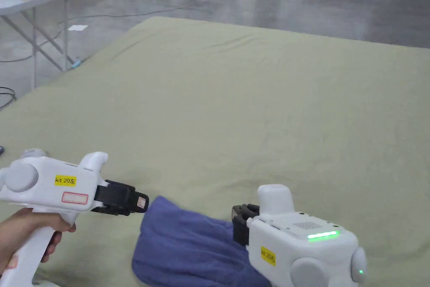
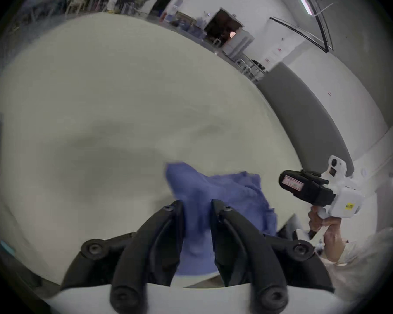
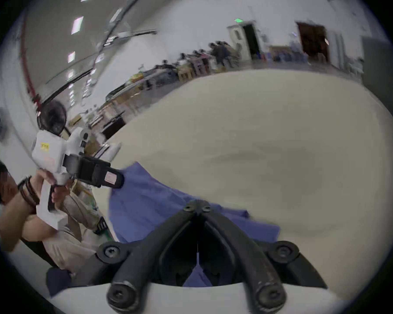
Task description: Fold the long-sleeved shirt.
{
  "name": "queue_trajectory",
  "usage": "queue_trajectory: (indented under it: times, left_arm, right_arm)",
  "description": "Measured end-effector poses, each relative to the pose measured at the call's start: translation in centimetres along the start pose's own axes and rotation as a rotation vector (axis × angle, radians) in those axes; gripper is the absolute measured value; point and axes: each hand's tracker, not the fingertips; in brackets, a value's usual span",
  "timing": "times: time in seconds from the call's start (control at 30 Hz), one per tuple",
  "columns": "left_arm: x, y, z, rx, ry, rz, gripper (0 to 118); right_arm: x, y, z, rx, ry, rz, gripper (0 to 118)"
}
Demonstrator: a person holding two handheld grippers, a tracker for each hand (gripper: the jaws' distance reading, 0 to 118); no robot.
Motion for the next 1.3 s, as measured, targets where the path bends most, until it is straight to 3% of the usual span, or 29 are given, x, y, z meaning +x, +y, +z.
queue_trajectory:
  times: [0.13,0.17,0.2,0.23,0.37,0.53,0.57,0.6,0.73,0.93,1.1,1.3]
  left_arm:
    - [-7.4,0.9,4.4,0.164,0.018,0.153,17]
    - [-8.4,0.8,5.0,0.187,-0.008,0.166,13]
    - [-8.7,0.7,5.1,0.193,-0.044,0.162,1]
    - [-8.5,0.4,5.2,0.219,-0.038,0.144,0]
    - [-7.3,0.0,3.8,0.206,-0.087,0.124,0]
    - [-2.1,-1.0,3.2,0.284,-0.118,0.088,0]
    - [-0.3,-1.3,3.2,0.301,-0.116,0.083,4]
    - [1.7,-1.6,3.3,0.337,-0.115,0.063,16]
    - [10.1,-2.7,2.3,0.416,-0.110,-0.030,96]
    - [24.2,-3.7,0.2,0.638,0.009,-0.166,100]
    - [34.8,-2.9,-1.0,0.865,0.263,-0.377,100]
    - [42.7,-1.1,-2.5,0.974,0.280,-0.435,100]
  right_arm:
    - [-6.4,0.5,-7.2,0.036,0.072,0.064,0]
    - [-7.3,0.5,-8.7,0.024,0.081,0.077,0]
    - [-8.1,0.7,-9.9,0.008,0.080,0.086,0]
    - [-8.7,0.8,-10.6,0.001,0.078,0.089,0]
    - [-8.5,1.3,-10.3,0.001,0.089,0.095,0]
    - [-5.1,2.3,-4.7,0.056,0.071,0.095,0]
    - [-4.2,2.5,-2.7,0.063,0.063,0.092,0]
    - [-3.1,2.8,-1.1,0.076,0.047,0.094,0]
    - [1.1,3.6,5.5,0.164,-0.047,0.117,0]
    - [6.7,5.9,16.6,0.349,-0.201,0.121,0]
    - [9.8,8.2,24.3,0.489,-0.342,0.135,0]
    - [12.9,8.4,30.4,0.614,-0.501,0.147,0]
